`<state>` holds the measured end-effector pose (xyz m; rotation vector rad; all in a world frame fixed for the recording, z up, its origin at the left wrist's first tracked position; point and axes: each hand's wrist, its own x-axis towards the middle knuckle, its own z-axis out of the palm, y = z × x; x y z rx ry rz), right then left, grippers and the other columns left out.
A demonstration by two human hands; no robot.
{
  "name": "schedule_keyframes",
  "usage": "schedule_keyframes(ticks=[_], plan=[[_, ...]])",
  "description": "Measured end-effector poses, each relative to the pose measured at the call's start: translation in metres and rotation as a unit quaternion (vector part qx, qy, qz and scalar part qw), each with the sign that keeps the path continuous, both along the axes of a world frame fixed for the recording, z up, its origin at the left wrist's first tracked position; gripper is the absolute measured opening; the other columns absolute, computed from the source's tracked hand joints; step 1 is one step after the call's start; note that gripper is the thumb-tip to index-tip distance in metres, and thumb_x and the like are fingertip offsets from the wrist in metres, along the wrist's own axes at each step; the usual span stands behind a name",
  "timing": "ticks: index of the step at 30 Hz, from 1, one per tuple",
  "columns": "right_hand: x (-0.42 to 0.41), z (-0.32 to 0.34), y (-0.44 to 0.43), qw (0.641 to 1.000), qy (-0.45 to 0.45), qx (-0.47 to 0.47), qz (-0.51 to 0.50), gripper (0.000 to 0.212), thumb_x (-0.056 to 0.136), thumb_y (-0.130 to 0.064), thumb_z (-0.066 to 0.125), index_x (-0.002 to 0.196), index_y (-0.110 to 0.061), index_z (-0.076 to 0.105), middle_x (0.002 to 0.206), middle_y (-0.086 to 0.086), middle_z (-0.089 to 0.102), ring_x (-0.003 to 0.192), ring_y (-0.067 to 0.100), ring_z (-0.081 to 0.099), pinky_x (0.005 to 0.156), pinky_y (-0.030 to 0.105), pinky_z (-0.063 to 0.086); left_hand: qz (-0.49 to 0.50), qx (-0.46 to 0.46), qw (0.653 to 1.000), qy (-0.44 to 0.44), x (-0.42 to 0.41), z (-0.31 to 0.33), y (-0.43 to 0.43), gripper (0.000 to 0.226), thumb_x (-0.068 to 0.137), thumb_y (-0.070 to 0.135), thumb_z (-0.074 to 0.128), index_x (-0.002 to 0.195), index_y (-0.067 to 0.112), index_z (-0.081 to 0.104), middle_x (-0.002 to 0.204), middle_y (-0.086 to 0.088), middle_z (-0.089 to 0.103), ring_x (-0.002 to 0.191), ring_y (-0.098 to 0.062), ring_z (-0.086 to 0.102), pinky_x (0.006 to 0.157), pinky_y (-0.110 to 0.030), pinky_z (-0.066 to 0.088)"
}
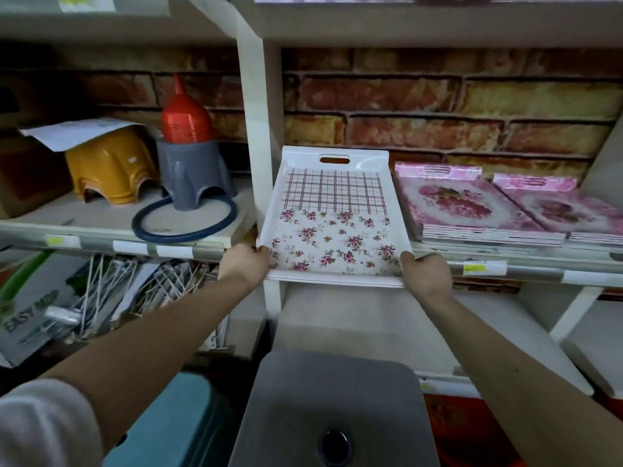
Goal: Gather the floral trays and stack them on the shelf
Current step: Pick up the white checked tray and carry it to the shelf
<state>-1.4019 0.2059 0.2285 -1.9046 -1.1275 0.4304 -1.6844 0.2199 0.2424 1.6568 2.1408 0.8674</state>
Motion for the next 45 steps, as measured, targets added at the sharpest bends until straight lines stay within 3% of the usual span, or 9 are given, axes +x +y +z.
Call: schedule_keyframes(ticks=[4, 8, 14, 16, 20, 28, 34, 39, 45], plan=[[-0.003, -0.003, 0.022, 1.0, 0.0, -0.008, -0.005, 0.036, 0.087, -0.031, 0.05, 0.068, 0.0, 0.052, 0.068, 0.015, 0.054, 0.067, 0.031, 0.052, 0.059, 0.028, 0.036, -0.012, -0.006, 1.0, -0.015, -0.002, -0.006, 0.03, 0.038, 0.089, 0.03, 0.041, 0.086, -0.002, 0.061, 0.084, -0.02, 0.061, 0.081, -0.035, 0.056, 0.066, -0.03, 0.037], [-0.007, -0.003, 0.044, 1.0, -0.011, -0.016, -0.012, 0.036, 0.088, -0.029, 0.049, 0.064, -0.001, 0.048, 0.058, 0.009, 0.049, 0.065, 0.031, 0.051, 0.058, 0.029, 0.034, -0.016, -0.012, 0.999, -0.027, -0.003, -0.009, 0.056, 0.039, 0.09, 0.03, 0.041, 0.066, 0.004, 0.055, 0.053, -0.007, 0.054, 0.051, -0.02, 0.052, 0.045, -0.024, 0.029], [-0.008, 0.001, 0.069, 0.998, -0.054, -0.025, -0.024, 0.037, 0.089, -0.029, 0.05, 0.066, 0.001, 0.05, 0.067, 0.014, 0.052, 0.067, 0.029, 0.049, 0.065, 0.029, 0.037, -0.024, -0.033, 0.997, -0.062, 0.001, -0.013, 0.082, 0.037, 0.092, 0.027, 0.039, 0.076, -0.001, 0.057, 0.055, -0.01, 0.057, 0.046, -0.02, 0.055, 0.051, -0.027, 0.044], [-0.005, 0.0, 0.077, 0.998, -0.057, -0.027, -0.031, 0.037, 0.088, -0.027, 0.05, 0.062, -0.001, 0.048, 0.066, 0.012, 0.05, 0.061, 0.028, 0.047, 0.065, 0.03, 0.037, -0.028, -0.042, 0.997, -0.057, 0.005, -0.014, 0.089, 0.037, 0.094, 0.025, 0.039, 0.075, -0.002, 0.056, 0.061, -0.014, 0.059, 0.053, -0.023, 0.057, 0.063, -0.03, 0.05], [-0.002, -0.004, 0.088, 0.998, -0.056, -0.026, -0.033, 0.031, 0.087, -0.028, 0.052, 0.07, -0.002, 0.05, 0.072, 0.014, 0.052, 0.066, 0.029, 0.048, 0.065, 0.03, 0.038, -0.026, -0.039, 0.996, -0.07, 0.008, -0.016, 0.102, 0.039, 0.094, 0.026, 0.042, 0.103, -0.007, 0.061, 0.103, -0.027, 0.065, 0.096, -0.041, 0.063, 0.087, -0.044, 0.053], [0.002, -0.008, 0.107, 0.997, -0.06, -0.043, -0.036, 0.024, 0.086, -0.027, 0.051, 0.077, -0.005, 0.052, 0.076, 0.015, 0.054, 0.07, 0.029, 0.051, 0.066, 0.031, 0.04, -0.03, -0.046, 0.996, -0.067, 0.014, -0.018, 0.124, 0.04, 0.095, 0.026, 0.041, 0.103, -0.008, 0.06, 0.106, -0.029, 0.064, 0.098, -0.043, 0.062, 0.088, -0.048, 0.052], [0.001, -0.011, 0.119, 0.995, -0.08, -0.041, -0.045, 0.028, 0.087, -0.028, 0.05, 0.073, -0.003, 0.052, 0.075, 0.015, 0.056, 0.068, 0.029, 0.053, 0.064, 0.029, 0.041, -0.031, -0.02, 0.999, 0.01, 0.016, -0.019, 0.136, 0.04, 0.096, 0.029, 0.039, 0.101, -0.004, 0.061, 0.104, -0.024, 0.065, 0.099, -0.04, 0.06, 0.079, -0.04, 0.046], [-0.003, -0.007, 0.13, 0.989, -0.128, -0.04, -0.061, 0.034, 0.086, -0.031, 0.047, 0.063, -0.007, 0.051, 0.06, 0.008, 0.052, 0.056, 0.025, 0.052, 0.059, 0.028, 0.04, -0.029, -0.027, 0.998, 0.041, 0.017, -0.016, 0.155, 0.043, 0.096, 0.031, 0.04, 0.101, -0.005, 0.062, 0.105, -0.024, 0.065, 0.1, -0.039, 0.06, 0.079, -0.039, 0.045], [-0.01, -0.003, 0.142, 0.974, -0.219, 0.021, -0.047, 0.038, 0.088, -0.034, 0.046, 0.064, -0.008, 0.058, 0.074, 0.014, 0.062, 0.08, 0.03, 0.062, 0.067, 0.032, 0.052, -0.034, 0.022, 0.987, 0.154, 0.022, -0.017, 0.169, 0.042, 0.097, 0.035, 0.032, 0.105, 0.0, 0.053, 0.107, -0.022, 0.056, 0.085, -0.033, 0.053, 0.067, -0.036, 0.041]])
